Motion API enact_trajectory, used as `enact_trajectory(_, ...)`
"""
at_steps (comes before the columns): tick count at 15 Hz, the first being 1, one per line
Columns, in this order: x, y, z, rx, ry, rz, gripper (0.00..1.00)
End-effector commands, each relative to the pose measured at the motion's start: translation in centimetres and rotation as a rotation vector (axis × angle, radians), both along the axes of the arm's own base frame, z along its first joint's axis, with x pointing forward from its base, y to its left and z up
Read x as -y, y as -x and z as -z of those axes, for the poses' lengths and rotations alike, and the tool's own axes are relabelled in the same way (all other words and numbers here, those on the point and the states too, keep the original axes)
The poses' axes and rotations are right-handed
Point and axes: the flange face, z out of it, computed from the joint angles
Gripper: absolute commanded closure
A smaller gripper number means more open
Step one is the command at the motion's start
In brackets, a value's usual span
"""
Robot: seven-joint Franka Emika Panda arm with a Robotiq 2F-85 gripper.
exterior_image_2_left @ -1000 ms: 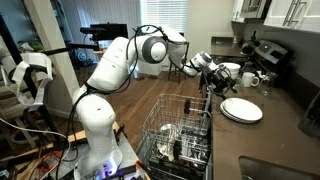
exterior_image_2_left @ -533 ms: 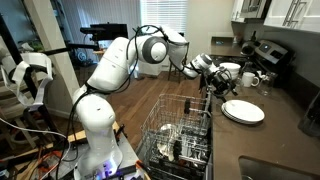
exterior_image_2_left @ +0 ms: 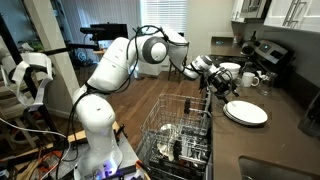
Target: Pick a plate on the counter and put it in the dishwasher
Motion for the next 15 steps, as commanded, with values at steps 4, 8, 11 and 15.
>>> enact_trajectory(4,0.51,0.12,-0.58,-0.015,0.035,-0.013,0.61)
enact_trajectory(8,0.47,0.10,-0.63,-0.014,0.042,-0.016,0.33)
enact_trajectory(11,0.54,0.06,-0.59,-0.013,0.045,-0.021,0.21)
enact_trajectory(15,0.81,0.11,-0.53,-0.012,0.045,-0.021,0.01)
